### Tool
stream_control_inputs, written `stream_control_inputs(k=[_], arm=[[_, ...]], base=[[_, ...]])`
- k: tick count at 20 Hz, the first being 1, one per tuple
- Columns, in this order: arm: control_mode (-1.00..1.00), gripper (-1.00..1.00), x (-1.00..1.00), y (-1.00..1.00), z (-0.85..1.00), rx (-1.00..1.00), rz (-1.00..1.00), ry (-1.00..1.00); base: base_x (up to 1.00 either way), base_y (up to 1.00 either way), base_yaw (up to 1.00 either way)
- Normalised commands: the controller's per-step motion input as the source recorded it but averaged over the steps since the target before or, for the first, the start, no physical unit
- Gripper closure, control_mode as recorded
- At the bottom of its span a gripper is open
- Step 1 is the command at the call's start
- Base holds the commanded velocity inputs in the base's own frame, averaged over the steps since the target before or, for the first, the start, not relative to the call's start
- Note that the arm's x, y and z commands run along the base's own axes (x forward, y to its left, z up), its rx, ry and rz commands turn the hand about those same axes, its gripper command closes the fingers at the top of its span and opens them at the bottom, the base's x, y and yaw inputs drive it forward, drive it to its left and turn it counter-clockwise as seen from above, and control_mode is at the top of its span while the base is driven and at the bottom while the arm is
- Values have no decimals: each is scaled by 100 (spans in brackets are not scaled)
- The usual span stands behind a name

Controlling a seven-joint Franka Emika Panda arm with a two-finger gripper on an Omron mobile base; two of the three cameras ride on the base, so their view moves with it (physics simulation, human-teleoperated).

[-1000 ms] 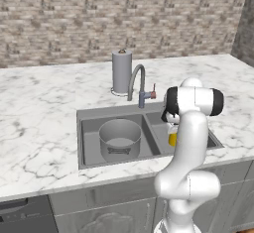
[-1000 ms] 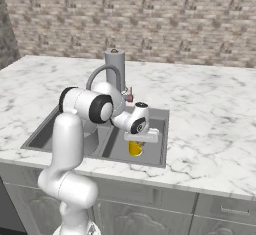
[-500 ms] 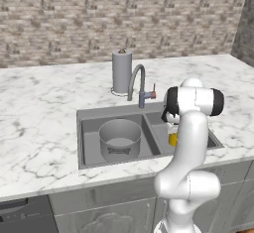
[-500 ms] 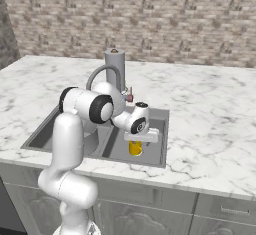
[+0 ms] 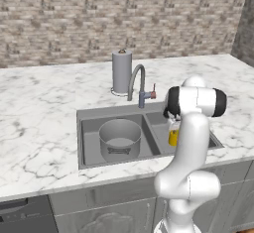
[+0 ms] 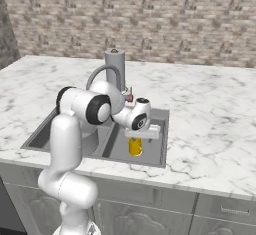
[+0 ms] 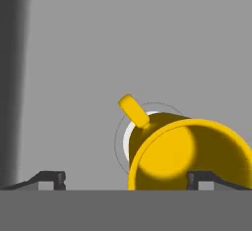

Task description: Place the pot in the left basin and the mug in the right basin of the sink.

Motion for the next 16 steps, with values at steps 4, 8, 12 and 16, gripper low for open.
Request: stream_control_inputs(k=[4, 8, 12, 16], arm=[[-100, -100, 0, -10, 43, 0, 0, 0], [-100, -100, -6, -1, 49, 0, 0, -1], [-100, -100, -10, 0, 45, 0, 0, 0], [-100, -100, -13, 0, 36, 0, 0, 0]], base=[[0, 0, 0], [0, 0, 0], [0, 0, 0], [0, 0, 0]])
